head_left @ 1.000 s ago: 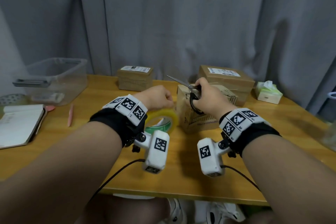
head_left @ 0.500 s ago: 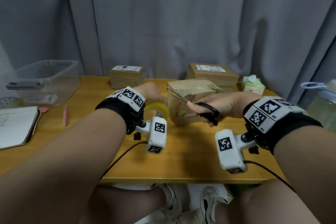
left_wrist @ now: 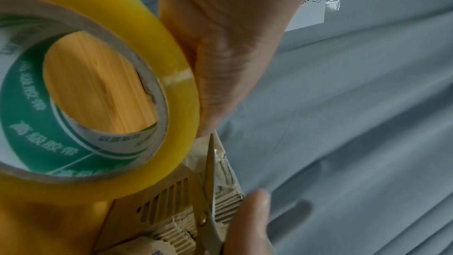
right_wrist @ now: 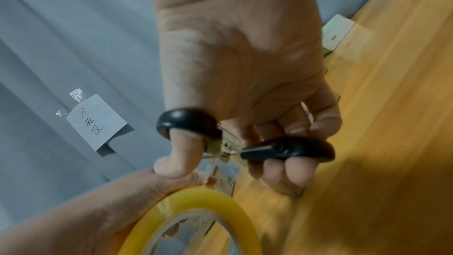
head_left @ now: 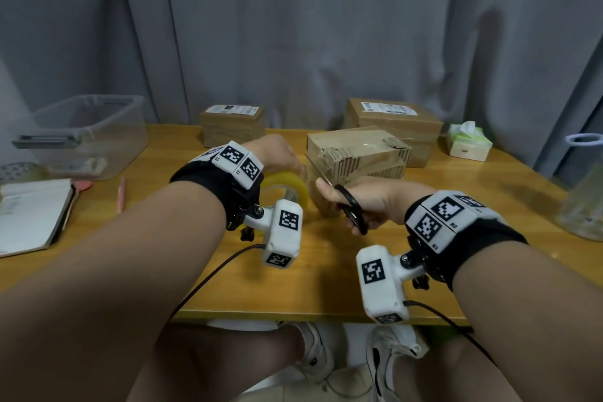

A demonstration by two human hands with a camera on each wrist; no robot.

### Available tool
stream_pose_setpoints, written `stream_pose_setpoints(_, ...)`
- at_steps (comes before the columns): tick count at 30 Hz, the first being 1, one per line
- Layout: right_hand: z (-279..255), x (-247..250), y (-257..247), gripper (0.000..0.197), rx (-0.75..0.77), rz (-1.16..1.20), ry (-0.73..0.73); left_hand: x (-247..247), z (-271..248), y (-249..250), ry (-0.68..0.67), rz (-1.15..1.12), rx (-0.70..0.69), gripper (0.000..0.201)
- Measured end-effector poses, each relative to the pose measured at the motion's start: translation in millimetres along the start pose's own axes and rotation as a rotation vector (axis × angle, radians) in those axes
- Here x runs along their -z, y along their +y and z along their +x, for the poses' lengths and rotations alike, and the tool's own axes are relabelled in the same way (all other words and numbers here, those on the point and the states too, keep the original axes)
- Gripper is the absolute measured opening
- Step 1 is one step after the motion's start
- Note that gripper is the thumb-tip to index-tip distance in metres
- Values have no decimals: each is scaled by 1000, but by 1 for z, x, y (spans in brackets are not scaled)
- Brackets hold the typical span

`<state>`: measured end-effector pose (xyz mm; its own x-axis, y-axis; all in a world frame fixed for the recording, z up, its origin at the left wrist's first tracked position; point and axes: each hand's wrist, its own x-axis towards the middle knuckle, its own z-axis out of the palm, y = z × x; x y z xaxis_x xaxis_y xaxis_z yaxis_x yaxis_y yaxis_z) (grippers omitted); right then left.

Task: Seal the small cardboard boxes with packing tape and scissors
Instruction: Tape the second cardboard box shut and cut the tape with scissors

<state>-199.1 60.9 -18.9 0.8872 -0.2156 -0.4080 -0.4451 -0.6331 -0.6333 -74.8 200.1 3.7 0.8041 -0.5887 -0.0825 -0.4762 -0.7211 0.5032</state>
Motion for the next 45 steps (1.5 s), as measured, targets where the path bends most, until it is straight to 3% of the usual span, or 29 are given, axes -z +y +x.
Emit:
stream_pose_setpoints(5,6,-4,7,59,121,14,60,-1,1,-5,38,-31,10,25)
stream_pose_setpoints(10,11,-4,17,58,176,5,139,-3,1,-3,29,-4,9,25)
stream_pose_setpoints(14,17,-3,20,59,130,-11,162,-5,2,-4,42,8,2,25)
stream_pose_setpoints(18,19,-14,22,48,66,-225,132,-6,2,-12,97,-64,6,21)
stream_pose_setpoints(21,23,-28,15,64,36,-498,123,-7,1,-19,138,-153,-27,13)
stream_pose_setpoints(24,33,-36,8,68,-37,-635,96,-6,-4,-24,168,-218,-42,11)
stream_pose_setpoints(30,34,-31,10,66,27,-578,86,-2,-3,-27,122,-224,-40,9)
stream_pose_setpoints(32,32,-26,12,56,50,-573,65,-3,-2,-26,115,-217,-36,9)
stream_pose_setpoints(35,26,-13,6,12,98,-545,194,-4,-1,-23,101,-201,-40,8)
stream_pose_setpoints(38,14,2,-11,19,263,-373,626,-5,-1,-21,104,-175,-40,9)
stream_pose_setpoints(40,14,7,-21,26,413,-433,861,-5,0,-18,114,-157,-37,11)
stream_pose_setpoints(43,35,8,-29,64,323,-573,723,-6,1,-14,107,-138,-28,14)
stream_pose_setpoints(45,52,3,-29,72,215,-577,607,-6,1,-14,103,-132,-27,14)
